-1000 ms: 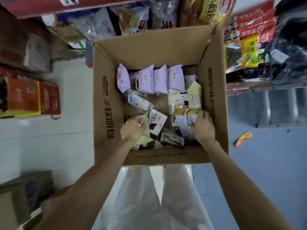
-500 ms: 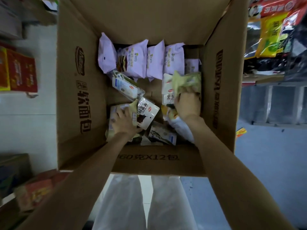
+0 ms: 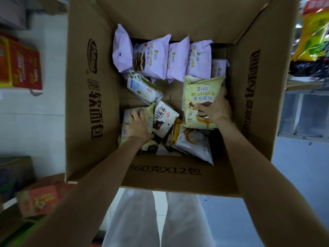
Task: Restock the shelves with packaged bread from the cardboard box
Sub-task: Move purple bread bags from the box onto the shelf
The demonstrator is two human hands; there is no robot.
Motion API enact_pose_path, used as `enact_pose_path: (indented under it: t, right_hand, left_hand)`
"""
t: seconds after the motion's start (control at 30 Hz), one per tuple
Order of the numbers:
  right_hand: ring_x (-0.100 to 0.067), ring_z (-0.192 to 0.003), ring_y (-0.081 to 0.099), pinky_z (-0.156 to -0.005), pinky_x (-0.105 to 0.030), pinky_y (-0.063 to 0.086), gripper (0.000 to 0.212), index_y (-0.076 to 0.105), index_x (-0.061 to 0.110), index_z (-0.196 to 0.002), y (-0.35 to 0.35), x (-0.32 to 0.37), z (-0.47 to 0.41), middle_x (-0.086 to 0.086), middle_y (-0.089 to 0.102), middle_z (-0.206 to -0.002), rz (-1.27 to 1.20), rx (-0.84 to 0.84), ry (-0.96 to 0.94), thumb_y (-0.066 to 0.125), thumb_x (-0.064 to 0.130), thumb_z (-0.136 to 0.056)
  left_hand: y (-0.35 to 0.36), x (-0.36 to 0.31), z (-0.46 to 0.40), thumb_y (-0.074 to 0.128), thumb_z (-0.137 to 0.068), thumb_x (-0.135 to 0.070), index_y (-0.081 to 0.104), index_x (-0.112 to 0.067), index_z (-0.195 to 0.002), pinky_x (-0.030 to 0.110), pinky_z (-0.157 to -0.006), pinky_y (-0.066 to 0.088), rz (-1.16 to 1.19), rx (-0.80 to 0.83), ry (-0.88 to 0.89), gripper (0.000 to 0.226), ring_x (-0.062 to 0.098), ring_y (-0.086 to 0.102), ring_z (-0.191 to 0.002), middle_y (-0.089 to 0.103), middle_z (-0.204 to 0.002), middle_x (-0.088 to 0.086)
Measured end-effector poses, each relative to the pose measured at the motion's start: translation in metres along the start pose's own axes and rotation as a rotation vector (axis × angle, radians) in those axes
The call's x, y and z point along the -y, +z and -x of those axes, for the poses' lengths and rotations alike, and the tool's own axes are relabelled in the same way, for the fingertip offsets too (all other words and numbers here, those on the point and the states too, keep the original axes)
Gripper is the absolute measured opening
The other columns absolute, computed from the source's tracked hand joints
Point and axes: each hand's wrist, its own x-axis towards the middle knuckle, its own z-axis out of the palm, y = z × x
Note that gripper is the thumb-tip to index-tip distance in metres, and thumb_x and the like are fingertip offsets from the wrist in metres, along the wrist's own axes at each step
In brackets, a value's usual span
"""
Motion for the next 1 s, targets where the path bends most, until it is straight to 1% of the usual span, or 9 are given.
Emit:
enact_pose_path:
  t: [0.2, 0.33, 0.43, 0.5, 0.63, 0.77, 0.83, 0.9, 1.0]
  right_hand:
    - [-0.029, -0.117, 0.054, -0.096, -0.035, 0.044, 0.088, 0.019, 0.026, -0.144, 0.012, -0.003, 0.007, -0.003, 0.056, -0.129, -0.137, 0.045, -0.001, 0.074, 0.029, -0.076]
    - [-0.015, -0.111, 0.054, -0.078, -0.012, 0.049, 0.075, 0.028, 0.025, -0.144, 0.009, -0.002, 0.018, 0.003, 0.053, -0.125, -0.355, 0.061, -0.070, 0.067, 0.007, -0.082]
    - [-0.022, -0.123, 0.050, -0.097, -0.032, 0.046, 0.074, 0.030, 0.028, -0.144, 0.000, 0.007, 0.041, -0.001, 0.050, -0.137, -0.259, -0.001, -0.197, 0.068, 0.014, -0.083]
    - [-0.025, -0.120, 0.052, -0.091, -0.032, 0.045, 0.070, 0.031, 0.030, -0.144, -0.008, 0.016, 0.060, -0.004, 0.052, -0.136, -0.188, -0.091, -0.276, 0.067, 0.022, -0.084]
    - [-0.028, -0.105, 0.057, -0.074, -0.030, 0.044, 0.058, 0.036, 0.031, -0.142, -0.039, 0.046, 0.108, -0.013, 0.057, -0.123, -0.069, -0.210, -0.424, 0.060, 0.037, -0.089]
    - [-0.018, -0.116, 0.055, -0.091, -0.036, 0.049, 0.053, 0.041, 0.032, -0.139, -0.080, 0.076, 0.151, -0.002, 0.057, -0.130, -0.218, -0.192, -0.529, 0.053, 0.048, -0.090]
    - [-0.008, -0.123, 0.050, -0.094, -0.018, 0.045, 0.050, 0.041, 0.033, -0.140, -0.100, 0.096, 0.173, 0.006, 0.054, -0.135, -0.345, -0.112, -0.543, 0.052, 0.043, -0.092]
    - [-0.007, -0.122, 0.049, -0.091, -0.010, 0.042, 0.048, 0.040, 0.035, -0.140, -0.119, 0.117, 0.193, 0.007, 0.053, -0.135, -0.426, -0.045, -0.549, 0.051, 0.039, -0.094]
    - [-0.006, -0.115, 0.054, -0.098, -0.031, 0.045, 0.046, 0.042, 0.039, -0.138, -0.148, 0.151, 0.219, 0.009, 0.058, -0.128, -0.513, -0.010, -0.593, 0.052, 0.041, -0.093]
  left_hand:
    - [-0.035, 0.023, 0.002, 0.070, -0.074, -0.052, 0.021, -0.009, -0.139, 0.039, -0.084, 0.044, 0.036, 0.049, 0.006, 0.092, 0.033, 0.041, -0.119, 0.033, -0.133, 0.013]
    - [-0.061, 0.044, 0.013, 0.064, -0.082, -0.049, 0.023, -0.016, -0.138, 0.037, -0.071, 0.041, -0.011, 0.058, 0.012, 0.077, 0.035, 0.053, -0.108, 0.043, -0.127, 0.016]
    - [-0.074, 0.055, 0.030, 0.064, -0.082, -0.045, 0.025, -0.024, -0.137, 0.037, -0.068, 0.043, 0.061, 0.035, 0.067, 0.070, 0.035, 0.056, -0.099, 0.047, -0.119, 0.015]
    - [-0.083, 0.059, 0.049, 0.063, -0.082, -0.042, 0.025, -0.029, -0.137, 0.037, -0.067, 0.044, 0.139, -0.041, 0.112, 0.068, 0.035, 0.058, -0.091, 0.047, -0.117, 0.014]
    - [-0.108, 0.076, 0.091, 0.061, -0.083, -0.027, 0.023, -0.042, -0.138, 0.038, -0.075, 0.047, 0.503, -0.169, 0.164, 0.068, 0.037, 0.058, -0.095, 0.047, -0.124, 0.010]
    - [-0.136, 0.091, 0.137, 0.057, -0.085, -0.001, 0.026, -0.040, -0.140, 0.038, -0.091, 0.050, 1.355, -0.208, 0.217, 0.075, 0.019, 0.054, -0.115, 0.055, -0.125, 0.000]
    - [-0.151, 0.097, 0.158, 0.054, -0.085, 0.006, 0.027, -0.034, -0.142, 0.030, -0.087, 0.053, 1.662, -0.234, 0.269, 0.075, 0.016, 0.053, -0.118, 0.054, -0.129, -0.001]
    - [-0.166, 0.104, 0.174, 0.050, -0.092, 0.001, 0.030, -0.038, -0.139, 0.032, -0.089, 0.053, 1.795, -0.295, 0.335, 0.064, 0.020, 0.051, -0.123, 0.048, -0.140, 0.002]
    - [-0.198, 0.116, 0.194, 0.042, -0.100, -0.013, 0.032, -0.042, -0.135, 0.036, -0.085, 0.055, 1.773, -0.428, 0.382, 0.047, 0.021, 0.058, -0.116, 0.055, -0.132, 0.001]
